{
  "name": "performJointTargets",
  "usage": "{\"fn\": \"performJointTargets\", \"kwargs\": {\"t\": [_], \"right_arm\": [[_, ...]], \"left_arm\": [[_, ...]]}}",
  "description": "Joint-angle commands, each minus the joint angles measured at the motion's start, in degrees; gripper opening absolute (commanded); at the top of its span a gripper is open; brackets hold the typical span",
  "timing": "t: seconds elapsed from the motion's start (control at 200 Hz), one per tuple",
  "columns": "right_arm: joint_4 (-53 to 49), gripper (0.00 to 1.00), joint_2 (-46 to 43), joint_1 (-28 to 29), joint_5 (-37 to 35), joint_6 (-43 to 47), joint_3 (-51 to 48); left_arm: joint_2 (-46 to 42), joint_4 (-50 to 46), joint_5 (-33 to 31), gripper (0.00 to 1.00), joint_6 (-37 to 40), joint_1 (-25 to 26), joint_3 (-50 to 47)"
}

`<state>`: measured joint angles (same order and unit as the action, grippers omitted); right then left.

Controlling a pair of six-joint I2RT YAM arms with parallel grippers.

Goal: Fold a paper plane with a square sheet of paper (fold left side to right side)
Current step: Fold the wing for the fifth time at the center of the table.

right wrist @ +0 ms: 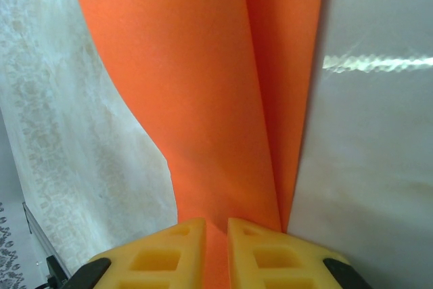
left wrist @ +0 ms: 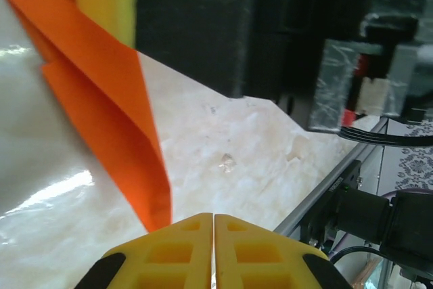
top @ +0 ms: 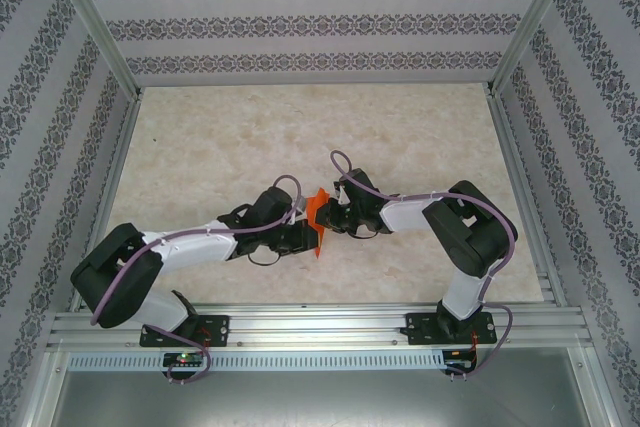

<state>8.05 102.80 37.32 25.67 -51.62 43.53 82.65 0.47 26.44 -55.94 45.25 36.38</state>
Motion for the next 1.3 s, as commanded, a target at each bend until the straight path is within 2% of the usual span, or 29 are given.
{"fn": "performJointTargets", "kwargs": {"t": [0.0, 0.45, 1.294], "right_arm": [[-4.5, 0.17, 5.7, 0.1, -5.0, 0.5, -1.5], [-5.0, 0.17, 5.5, 0.2, -5.0, 0.6, -1.6], [-5.6, 0.18, 5.4, 0.2, -5.3, 1.2, -1.2]], "left_arm": [[0.4, 4.1, -1.6, 0.10, -2.3, 1.7, 1.7], [8.1, 7.4, -4.9, 0.07, -3.1, 2.4, 2.4], [11.9, 5.8, -2.5, 0.08, -4.0, 3.3, -0.6]]}}
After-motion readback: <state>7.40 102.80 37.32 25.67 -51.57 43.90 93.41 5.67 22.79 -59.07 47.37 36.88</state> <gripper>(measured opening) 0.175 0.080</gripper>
